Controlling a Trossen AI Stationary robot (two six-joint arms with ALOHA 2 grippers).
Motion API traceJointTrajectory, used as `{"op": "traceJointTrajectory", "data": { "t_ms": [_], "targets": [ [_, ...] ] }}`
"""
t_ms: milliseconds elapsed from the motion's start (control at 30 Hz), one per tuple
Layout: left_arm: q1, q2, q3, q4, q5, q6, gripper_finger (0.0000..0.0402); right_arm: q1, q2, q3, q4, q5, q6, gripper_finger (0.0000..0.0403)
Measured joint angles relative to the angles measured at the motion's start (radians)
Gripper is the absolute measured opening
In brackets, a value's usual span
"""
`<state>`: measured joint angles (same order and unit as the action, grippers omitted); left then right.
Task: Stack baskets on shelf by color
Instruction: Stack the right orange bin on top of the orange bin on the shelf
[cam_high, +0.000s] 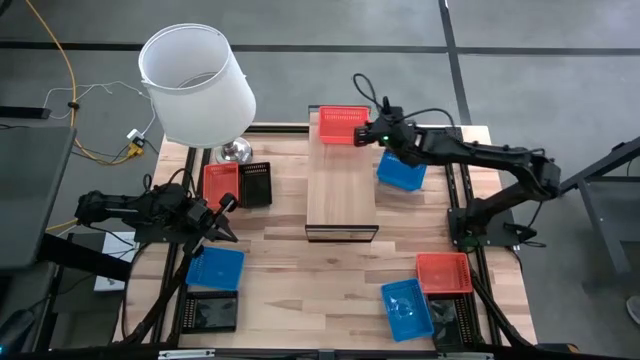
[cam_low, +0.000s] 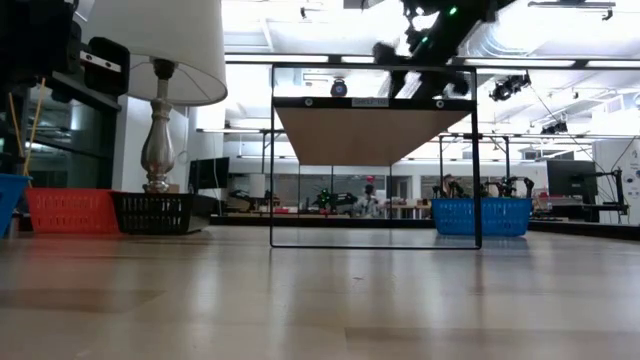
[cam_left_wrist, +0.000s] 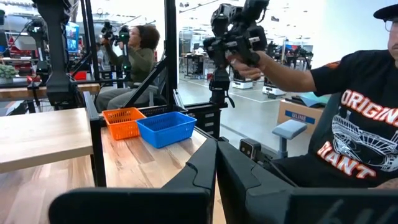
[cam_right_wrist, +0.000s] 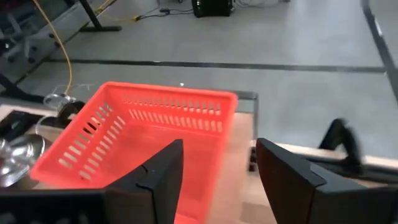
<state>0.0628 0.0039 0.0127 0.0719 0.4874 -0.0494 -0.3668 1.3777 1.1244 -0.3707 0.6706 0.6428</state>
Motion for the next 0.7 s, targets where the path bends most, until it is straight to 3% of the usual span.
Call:
{"op": "traceJointTrajectory", "data": {
  "t_ms": [200,433,700],
  "targets": [
    [0.000,0.000,0.000,0.000,0.000,0.000,0.0001,0.019,-0.144,0.000,-0.242,-0.028,-0.110,0.0190],
    [0.000,0.000,0.000,0.000,0.000,0.000,0.0001,0.145,-0.231,0.000,-0.676,-0.093,-0.020,0.0190],
    [0.000,0.000,0.000,0.000,0.000,0.000,0.0001,0.401,-0.301,0.000,-0.933,-0.386,0.268,0.0190]
  ]
}}
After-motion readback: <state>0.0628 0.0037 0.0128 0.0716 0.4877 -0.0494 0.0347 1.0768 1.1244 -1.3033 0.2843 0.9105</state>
